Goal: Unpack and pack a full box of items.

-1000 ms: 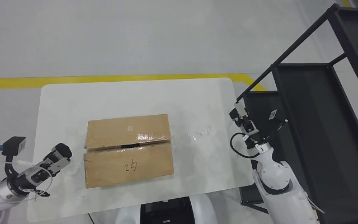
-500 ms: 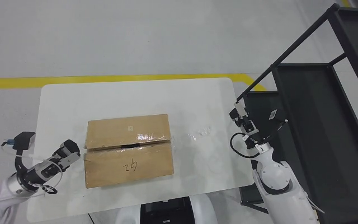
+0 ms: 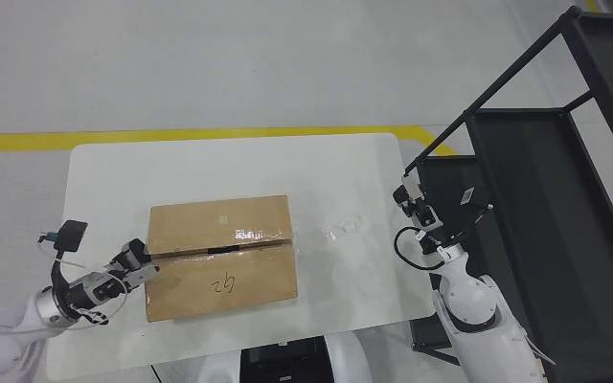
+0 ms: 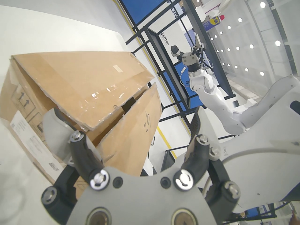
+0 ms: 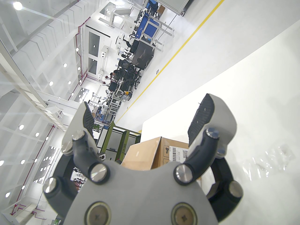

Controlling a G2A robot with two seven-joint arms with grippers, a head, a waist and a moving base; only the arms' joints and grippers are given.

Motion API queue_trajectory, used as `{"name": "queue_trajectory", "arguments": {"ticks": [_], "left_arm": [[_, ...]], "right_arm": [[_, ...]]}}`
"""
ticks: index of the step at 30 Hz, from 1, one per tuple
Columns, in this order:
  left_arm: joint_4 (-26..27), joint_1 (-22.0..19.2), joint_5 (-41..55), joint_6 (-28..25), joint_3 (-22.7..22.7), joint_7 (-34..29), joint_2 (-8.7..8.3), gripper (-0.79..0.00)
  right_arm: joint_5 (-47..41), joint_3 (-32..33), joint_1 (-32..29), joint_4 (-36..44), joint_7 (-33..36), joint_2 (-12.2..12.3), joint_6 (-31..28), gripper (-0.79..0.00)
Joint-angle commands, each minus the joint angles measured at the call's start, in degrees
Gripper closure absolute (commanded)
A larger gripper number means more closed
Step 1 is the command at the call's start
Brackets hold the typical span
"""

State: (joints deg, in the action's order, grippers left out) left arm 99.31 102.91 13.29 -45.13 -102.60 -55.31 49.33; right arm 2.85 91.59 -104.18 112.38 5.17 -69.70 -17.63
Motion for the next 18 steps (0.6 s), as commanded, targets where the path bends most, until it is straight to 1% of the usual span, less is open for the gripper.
{"name": "queue_trajectory", "arguments": {"ticks": [1, 4, 7, 13, 18], "left_arm": [[-0.6, -0.2, 1.1, -0.4, 0.5, -2.2, -0.18, -0.785], [-0.4, 0.0, 3.3, -0.4, 1.2, -3.4, -0.45, -0.785], [0.8, 1.6, 4.6, -0.4, 0.7, -3.4, -0.98, -0.785], [4.9, 7.7, 9.0, -1.6, -2.1, -2.2, -2.52, -0.785], [8.8, 13.1, 11.0, -2.1, -4.0, -1.8, -4.43, -0.785]], "right_arm": [[0.0, 0.0, 0.0, 0.0, 0.0, 0.0, 0.0, -0.785], [0.0, 0.0, 0.0, 0.0, 0.0, 0.0, 0.0, -0.785], [0.0, 0.0, 0.0, 0.0, 0.0, 0.0, 0.0, -0.785], [0.0, 0.0, 0.0, 0.0, 0.0, 0.0, 0.0, -0.785], [0.0, 0.0, 0.0, 0.0, 0.0, 0.0, 0.0, -0.785]]}}
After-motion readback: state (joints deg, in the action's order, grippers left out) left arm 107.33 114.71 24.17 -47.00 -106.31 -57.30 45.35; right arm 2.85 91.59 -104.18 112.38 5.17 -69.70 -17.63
